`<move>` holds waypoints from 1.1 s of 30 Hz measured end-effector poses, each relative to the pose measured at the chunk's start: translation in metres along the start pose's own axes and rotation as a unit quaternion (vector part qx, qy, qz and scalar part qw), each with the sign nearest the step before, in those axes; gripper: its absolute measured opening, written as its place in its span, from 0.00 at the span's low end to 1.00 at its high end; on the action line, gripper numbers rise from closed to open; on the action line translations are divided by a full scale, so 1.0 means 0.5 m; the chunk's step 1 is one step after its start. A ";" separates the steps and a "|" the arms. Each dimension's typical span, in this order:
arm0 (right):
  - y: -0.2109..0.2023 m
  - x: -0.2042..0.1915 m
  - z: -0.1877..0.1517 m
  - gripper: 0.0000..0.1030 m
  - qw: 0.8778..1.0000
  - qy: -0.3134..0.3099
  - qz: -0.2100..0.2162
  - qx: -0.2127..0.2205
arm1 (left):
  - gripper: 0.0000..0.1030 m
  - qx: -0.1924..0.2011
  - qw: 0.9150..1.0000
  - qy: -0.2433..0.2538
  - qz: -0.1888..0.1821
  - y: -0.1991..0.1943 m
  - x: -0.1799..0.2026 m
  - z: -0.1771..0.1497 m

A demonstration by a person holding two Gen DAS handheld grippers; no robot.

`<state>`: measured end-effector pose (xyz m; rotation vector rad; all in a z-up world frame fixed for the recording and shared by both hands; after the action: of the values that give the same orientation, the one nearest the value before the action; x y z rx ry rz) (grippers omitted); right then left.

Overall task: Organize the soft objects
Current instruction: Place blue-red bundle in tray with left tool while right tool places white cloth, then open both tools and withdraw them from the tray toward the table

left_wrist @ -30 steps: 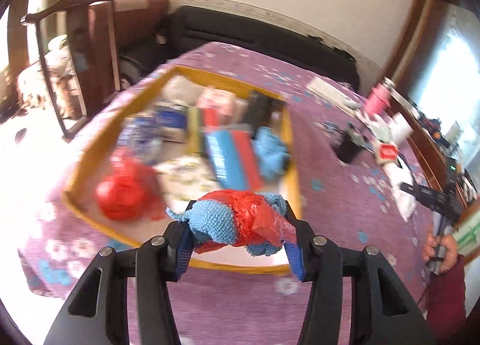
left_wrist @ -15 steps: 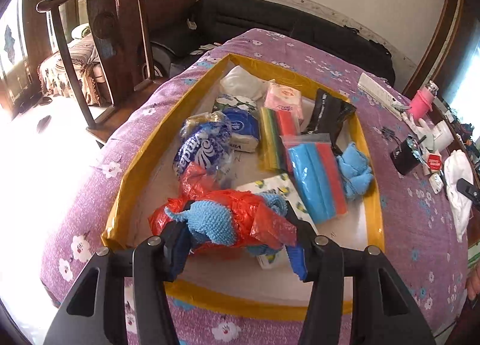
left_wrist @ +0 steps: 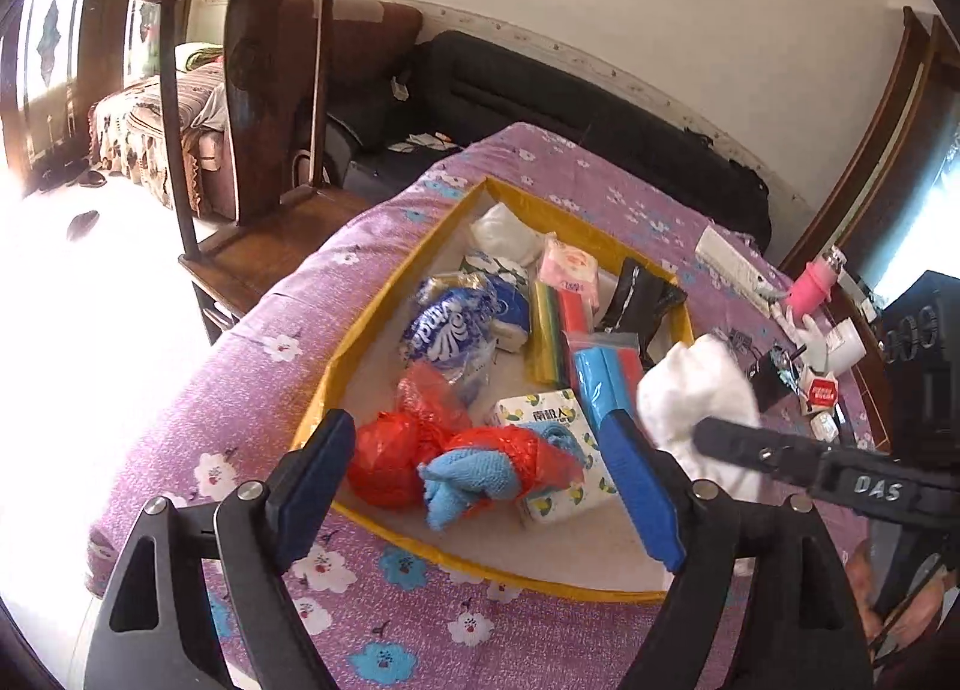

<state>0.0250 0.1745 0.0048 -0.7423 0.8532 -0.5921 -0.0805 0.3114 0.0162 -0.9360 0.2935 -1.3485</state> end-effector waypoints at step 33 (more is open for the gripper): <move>-0.152 0.174 -0.063 0.70 0.990 0.045 -0.100 0.090 | 0.89 0.039 0.982 0.113 0.146 -0.046 0.085 -0.043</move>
<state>0.0323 0.0552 0.0108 -0.6439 0.8025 -0.8750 -0.1005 0.2651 0.0330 -0.6458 0.5265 -1.1849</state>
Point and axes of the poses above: each gripper's, at about its wrist camera, not at the fingertips, and y roughly the way its jaws point, x to its right, z to its top, the point moved 9 cm from there along y, roughly the way its jaws point, and after that the axes turned 5 degrees about -x, right-handed, at the moved point
